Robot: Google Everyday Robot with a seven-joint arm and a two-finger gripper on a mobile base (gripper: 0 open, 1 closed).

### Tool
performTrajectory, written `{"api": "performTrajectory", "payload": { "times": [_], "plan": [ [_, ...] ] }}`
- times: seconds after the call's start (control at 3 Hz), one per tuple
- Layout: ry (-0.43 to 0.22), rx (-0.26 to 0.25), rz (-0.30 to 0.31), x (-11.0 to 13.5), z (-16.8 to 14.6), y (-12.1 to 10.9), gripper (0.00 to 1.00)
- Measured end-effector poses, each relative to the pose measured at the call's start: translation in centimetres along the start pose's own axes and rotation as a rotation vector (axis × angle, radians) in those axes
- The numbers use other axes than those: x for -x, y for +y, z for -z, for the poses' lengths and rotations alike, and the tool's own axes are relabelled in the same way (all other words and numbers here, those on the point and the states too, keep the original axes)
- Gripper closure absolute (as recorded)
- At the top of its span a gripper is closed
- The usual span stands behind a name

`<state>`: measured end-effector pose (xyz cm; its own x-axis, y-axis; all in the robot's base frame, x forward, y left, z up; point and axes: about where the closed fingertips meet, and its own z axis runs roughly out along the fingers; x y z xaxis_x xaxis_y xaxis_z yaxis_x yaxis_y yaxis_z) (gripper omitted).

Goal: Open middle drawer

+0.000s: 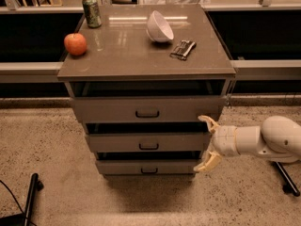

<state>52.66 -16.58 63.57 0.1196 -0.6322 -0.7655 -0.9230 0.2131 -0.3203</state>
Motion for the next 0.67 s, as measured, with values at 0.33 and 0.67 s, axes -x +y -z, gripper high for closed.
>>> {"api": "performTrajectory", "payload": {
  "times": [0.33, 0.67],
  "plan": [
    [0.063, 0.062, 0.012, -3.5, -2.4, 0.7, 0.0],
    [0.098, 0.134, 0.062, -6.8, -4.3, 1.3, 0.0]
  ]
}}
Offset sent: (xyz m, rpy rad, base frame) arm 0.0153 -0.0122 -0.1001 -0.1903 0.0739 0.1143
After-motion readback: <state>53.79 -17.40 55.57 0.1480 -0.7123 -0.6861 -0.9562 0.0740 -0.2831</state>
